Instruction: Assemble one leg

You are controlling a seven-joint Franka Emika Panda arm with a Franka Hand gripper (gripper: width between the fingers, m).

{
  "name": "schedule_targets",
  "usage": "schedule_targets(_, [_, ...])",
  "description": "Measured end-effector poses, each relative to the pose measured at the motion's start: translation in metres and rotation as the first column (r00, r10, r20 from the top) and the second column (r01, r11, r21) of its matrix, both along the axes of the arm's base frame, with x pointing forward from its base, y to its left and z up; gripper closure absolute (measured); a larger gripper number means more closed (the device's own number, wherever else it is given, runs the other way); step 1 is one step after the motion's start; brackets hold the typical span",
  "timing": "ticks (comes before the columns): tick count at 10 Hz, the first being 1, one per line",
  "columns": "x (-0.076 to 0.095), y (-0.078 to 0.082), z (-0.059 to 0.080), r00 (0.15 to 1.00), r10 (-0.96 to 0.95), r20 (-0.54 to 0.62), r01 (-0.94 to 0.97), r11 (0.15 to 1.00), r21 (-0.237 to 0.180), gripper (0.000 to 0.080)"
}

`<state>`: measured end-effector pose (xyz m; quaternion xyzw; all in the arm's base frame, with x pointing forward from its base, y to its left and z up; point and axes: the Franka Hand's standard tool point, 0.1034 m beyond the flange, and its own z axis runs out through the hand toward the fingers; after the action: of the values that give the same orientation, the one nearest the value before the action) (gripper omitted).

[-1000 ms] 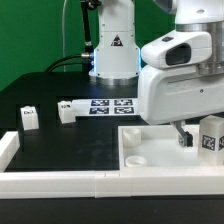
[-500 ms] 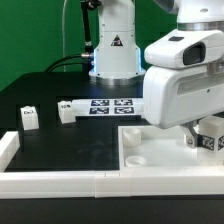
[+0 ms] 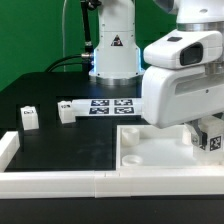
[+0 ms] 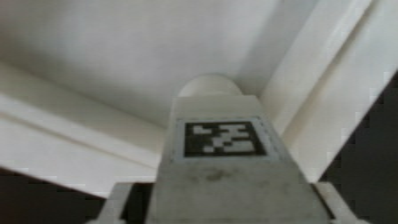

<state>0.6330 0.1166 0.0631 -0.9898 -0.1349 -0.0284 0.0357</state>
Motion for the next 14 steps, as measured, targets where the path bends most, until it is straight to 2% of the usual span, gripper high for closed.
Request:
schedule_targets(3, [0.001, -0.001, 0.001, 0.916, -0.4, -0.032, 0.401, 0.916, 0.013, 0.0511])
schedule_targets(5, [-0.001, -0.001, -0.001, 0.813, -0.579, -0.055, 0.58, 0.814, 0.005, 0.0509])
schedule_targets(6, [-0.002, -0.004, -0.002, 0.733, -0.678, -0.063, 0.679, 0.734, -0.005, 0.0508])
schedule_targets(8, [-0.002, -0.008, -0.001, 0.642, -0.765, -0.053, 0.765, 0.644, -0.02, 0.0502])
schedule_targets(10, [-0.003, -0.014, 0.0, 0.511, -0.858, -0.04, 0.857, 0.513, -0.047, 0.0485])
schedule_targets(11, [-0.004, -0.017, 0.0, 0.485, -0.874, -0.03, 0.872, 0.486, -0.058, 0.0485])
schedule_targets(12, [-0.004, -0.02, 0.0, 0.405, -0.914, -0.025, 0.912, 0.406, -0.059, 0.0455])
schedule_targets(13, [-0.005, -0.017, -0.001, 0.354, -0.934, -0.035, 0.933, 0.356, -0.057, 0.032])
schedule_targets(14, [-0.005, -0.017, -0.001, 0.376, -0.926, -0.034, 0.924, 0.377, -0.057, 0.032])
